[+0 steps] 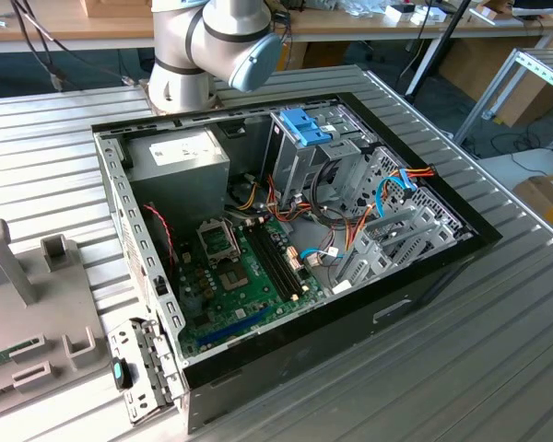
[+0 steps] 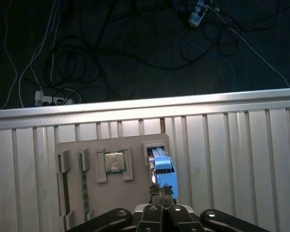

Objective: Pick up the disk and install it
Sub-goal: 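Pick up the disk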

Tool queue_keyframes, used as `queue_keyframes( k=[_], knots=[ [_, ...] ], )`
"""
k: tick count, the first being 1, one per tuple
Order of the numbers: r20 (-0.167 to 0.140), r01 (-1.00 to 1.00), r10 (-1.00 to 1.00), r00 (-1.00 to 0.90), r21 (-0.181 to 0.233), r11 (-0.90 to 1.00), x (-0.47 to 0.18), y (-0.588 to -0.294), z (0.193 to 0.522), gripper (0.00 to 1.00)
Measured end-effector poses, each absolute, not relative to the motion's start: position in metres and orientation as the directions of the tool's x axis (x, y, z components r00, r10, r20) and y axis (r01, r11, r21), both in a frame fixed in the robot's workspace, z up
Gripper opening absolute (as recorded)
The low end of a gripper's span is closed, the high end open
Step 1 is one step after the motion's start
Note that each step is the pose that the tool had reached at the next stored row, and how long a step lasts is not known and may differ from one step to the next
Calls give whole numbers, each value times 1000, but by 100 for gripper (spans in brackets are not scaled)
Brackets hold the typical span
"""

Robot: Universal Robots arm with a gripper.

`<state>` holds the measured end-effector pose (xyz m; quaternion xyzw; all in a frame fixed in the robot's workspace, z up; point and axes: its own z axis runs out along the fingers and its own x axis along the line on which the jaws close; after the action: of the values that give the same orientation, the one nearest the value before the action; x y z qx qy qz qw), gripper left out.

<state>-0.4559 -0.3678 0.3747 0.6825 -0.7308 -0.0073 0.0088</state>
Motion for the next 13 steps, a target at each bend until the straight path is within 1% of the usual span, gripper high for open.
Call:
queue_keyframes(
  k=[6, 13],
  knots=[
    [-1, -1000, -1000, 5, 13, -5, -456, -367, 374, 11],
    [-1, -1000, -1000, 6, 13, -6, -456, -367, 374, 11]
  ],
)
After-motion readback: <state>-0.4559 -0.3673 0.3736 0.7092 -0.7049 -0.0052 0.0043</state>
